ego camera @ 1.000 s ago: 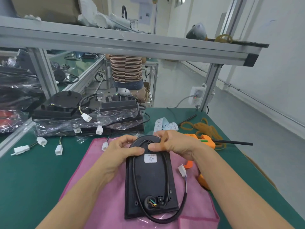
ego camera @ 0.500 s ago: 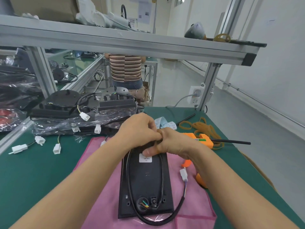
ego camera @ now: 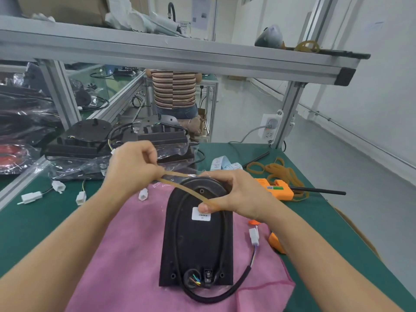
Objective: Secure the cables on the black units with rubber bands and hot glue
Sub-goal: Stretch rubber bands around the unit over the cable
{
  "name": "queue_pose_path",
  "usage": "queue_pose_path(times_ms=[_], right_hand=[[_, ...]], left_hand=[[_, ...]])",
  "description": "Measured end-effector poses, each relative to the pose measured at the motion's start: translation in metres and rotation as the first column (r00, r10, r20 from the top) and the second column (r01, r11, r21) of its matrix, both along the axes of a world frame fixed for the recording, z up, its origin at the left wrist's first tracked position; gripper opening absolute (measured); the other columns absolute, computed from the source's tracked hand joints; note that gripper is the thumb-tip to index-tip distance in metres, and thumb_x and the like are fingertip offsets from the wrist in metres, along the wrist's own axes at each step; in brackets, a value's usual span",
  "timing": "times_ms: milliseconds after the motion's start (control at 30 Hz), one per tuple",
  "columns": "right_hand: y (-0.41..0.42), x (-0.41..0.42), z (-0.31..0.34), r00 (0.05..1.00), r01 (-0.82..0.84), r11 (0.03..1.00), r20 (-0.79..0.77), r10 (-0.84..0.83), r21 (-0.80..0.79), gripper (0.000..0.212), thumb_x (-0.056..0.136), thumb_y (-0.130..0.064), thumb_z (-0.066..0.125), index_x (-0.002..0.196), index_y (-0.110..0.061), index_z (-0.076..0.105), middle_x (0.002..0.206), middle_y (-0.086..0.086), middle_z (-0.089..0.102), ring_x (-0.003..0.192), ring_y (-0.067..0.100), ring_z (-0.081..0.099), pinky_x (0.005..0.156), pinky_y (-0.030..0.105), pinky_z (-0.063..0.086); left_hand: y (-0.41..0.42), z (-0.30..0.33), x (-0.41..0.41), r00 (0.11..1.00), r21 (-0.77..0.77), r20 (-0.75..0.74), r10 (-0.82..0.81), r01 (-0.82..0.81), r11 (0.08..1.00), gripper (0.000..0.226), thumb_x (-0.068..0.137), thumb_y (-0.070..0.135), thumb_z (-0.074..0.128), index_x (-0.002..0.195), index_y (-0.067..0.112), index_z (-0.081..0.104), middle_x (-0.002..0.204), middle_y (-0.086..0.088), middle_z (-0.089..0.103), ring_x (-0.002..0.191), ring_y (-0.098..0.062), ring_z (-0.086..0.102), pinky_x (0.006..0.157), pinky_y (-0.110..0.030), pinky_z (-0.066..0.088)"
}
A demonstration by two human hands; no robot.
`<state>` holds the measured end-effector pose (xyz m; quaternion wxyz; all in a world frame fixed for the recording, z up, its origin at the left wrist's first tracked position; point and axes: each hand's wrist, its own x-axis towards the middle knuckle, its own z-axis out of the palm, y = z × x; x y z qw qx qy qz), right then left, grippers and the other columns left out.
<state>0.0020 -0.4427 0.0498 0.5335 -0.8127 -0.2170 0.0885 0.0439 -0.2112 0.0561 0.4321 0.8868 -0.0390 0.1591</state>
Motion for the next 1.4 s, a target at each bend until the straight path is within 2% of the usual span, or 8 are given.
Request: queue_pose_path(times_ms=[167,367,500,700,833,967,1167,1400], right_hand=[[0.0,-0.002,-0.001,1.0,-0.004,1.0,0.019,0.004,0.027,0.033,0.071,-0.01,0.083,0.101,-0.02,0.072,0.085,-0.007,0.073,0.079,0.003,0.066,0.073,0.012,0.047],[-0.001,0.002,-0.004,0.999,0.027,0.999,0.015,-0.028,0.039,0.038,0.072,-0.01,0.083,0.107,-0.018,0.072,0.093,-0.004,0.075,0.087,0.006,0.069,0.077,0.015,0.051],[-0.003,0.002,-0.006,0.998,0.067,0.997,-0.007,-0.067,0.035,0.04,0.071,-0.012,0.084,0.109,-0.02,0.072,0.095,-0.004,0.075,0.09,0.008,0.07,0.078,0.016,0.051],[0.005,0.007,-0.011,0.993,0.097,0.995,-0.062,-0.097,-0.013,0.041,0.072,-0.012,0.083,0.111,-0.016,0.071,0.098,0.0,0.075,0.095,0.015,0.07,0.091,0.032,0.055],[0.006,0.006,-0.015,0.987,0.129,0.991,-0.095,-0.131,-0.028,0.052,0.072,-0.015,0.084,0.12,-0.019,0.066,0.105,-0.002,0.074,0.099,0.011,0.068,0.096,0.034,0.053],[0.006,0.008,-0.019,0.972,0.167,0.983,-0.157,-0.177,-0.074,0.086,0.068,-0.026,0.087,0.142,-0.028,0.043,0.126,-0.005,0.064,0.117,0.011,0.06,0.103,0.035,0.047],[0.003,0.009,-0.03,0.967,0.125,0.991,-0.232,-0.11,0.053,0.066,0.068,-0.01,0.086,0.125,-0.026,0.057,0.114,-0.005,0.07,0.106,0.01,0.066,0.094,0.035,0.053],[-0.002,0.031,-0.011,0.961,-0.022,0.972,-0.274,-0.044,-0.235,0.038,0.071,-0.042,0.081,0.104,-0.027,0.071,0.1,-0.008,0.074,0.094,0.01,0.07,0.083,0.03,0.057]], left_hand=[[0.015,-0.046,-0.021,0.981,-0.349,-0.189,0.05,-0.115,0.93,0.037,0.063,-0.017,0.066,0.056,0.014,0.048,0.043,-0.003,0.054,0.044,-0.019,0.047,0.056,-0.03,0.042],[-0.014,-0.067,-0.033,0.925,-0.648,-0.344,-0.162,-0.109,0.754,0.037,0.078,-0.024,0.047,0.062,0.009,0.042,0.042,0.001,0.046,0.034,-0.008,0.042,0.039,-0.012,0.035],[-0.028,-0.062,-0.028,0.77,-0.772,-0.455,-0.447,-0.091,0.629,0.009,0.082,-0.001,0.056,0.087,0.007,0.058,0.086,-0.018,0.054,0.068,-0.024,0.052,0.058,-0.03,0.042],[-0.029,-0.084,-0.061,0.723,-0.959,-0.242,-0.647,-0.077,0.272,0.039,0.088,0.035,0.056,0.104,0.005,0.075,0.107,-0.021,0.071,0.095,-0.032,0.07,0.066,-0.035,0.059],[-0.036,-0.087,-0.065,0.847,-0.887,-0.217,-0.485,0.036,0.46,0.056,0.054,0.003,0.078,0.108,0.001,0.063,0.098,-0.026,0.071,0.075,-0.033,0.071,0.058,-0.036,0.058],[-0.037,-0.082,-0.06,0.884,-0.894,-0.2,-0.423,0.011,0.447,0.066,0.034,-0.01,0.079,0.098,-0.002,0.064,0.085,-0.023,0.071,0.063,-0.031,0.069,0.052,-0.036,0.057],[-0.035,-0.079,-0.048,0.875,-0.89,-0.192,-0.445,0.036,0.455,0.052,0.044,-0.007,0.076,0.095,0.0,0.067,0.086,-0.022,0.072,0.066,-0.031,0.07,0.055,-0.034,0.058],[-0.032,-0.087,-0.041,0.83,-0.871,-0.176,-0.529,0.119,0.476,0.051,0.042,-0.01,0.083,0.089,0.008,0.076,0.086,-0.02,0.073,0.068,-0.028,0.071,0.056,-0.03,0.057]])
